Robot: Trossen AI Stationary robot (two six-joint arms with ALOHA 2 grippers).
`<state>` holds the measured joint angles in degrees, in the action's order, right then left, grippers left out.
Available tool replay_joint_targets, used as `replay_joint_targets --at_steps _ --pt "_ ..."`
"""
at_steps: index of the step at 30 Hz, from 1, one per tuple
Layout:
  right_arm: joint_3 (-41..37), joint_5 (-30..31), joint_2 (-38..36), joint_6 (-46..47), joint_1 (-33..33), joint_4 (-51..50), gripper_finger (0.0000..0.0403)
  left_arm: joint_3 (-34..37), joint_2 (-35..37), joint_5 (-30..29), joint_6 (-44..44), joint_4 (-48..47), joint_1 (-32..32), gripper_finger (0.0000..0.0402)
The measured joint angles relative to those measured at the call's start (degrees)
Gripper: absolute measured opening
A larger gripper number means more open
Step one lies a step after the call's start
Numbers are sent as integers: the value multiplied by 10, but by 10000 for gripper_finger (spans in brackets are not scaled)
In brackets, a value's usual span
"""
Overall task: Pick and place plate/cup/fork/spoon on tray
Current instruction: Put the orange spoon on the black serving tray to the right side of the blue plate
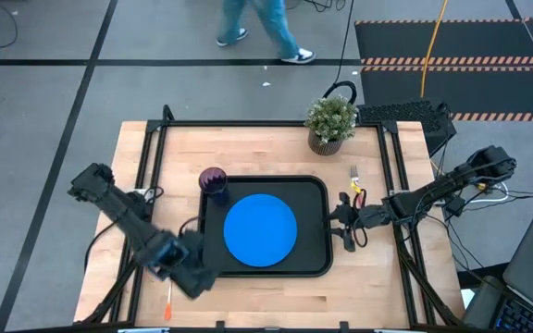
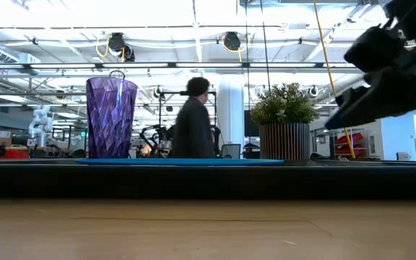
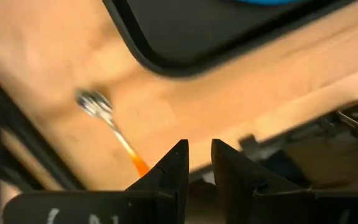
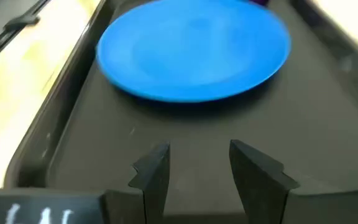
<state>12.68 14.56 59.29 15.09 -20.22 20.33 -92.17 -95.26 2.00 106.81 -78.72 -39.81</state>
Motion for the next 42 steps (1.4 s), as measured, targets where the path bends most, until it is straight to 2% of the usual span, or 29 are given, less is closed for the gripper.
replay_joint_targets --at_steps 5,11,15,21,25,30,33,37,42 --pt "-12 -1 0 6 -23 4 157 79 0 18 140 100 -60 72" --pt "-13 -14 0 1 -40 7 157 162 0 36 253 133 -99 72" --pt "-13 -15 0 -3 -40 6 157 205 0 56 267 185 -101 72" --pt "-13 -28 0 -14 -40 3 157 261 0 41 274 272 -97 72" --pt "-13 -29 0 -14 -40 -8 157 270 0 31 288 264 -112 72" --pt "-14 -29 0 5 -43 -34 157 270 0 77 320 209 -139 72" --pt "-14 -28 0 18 -51 -38 157 270 0 79 331 206 -162 72" --pt "-14 -28 0 35 -65 -37 157 270 0 34 332 236 -187 72" --pt "-14 -27 0 52 -77 -34 157 270 0 -121 270 308 -199 72"
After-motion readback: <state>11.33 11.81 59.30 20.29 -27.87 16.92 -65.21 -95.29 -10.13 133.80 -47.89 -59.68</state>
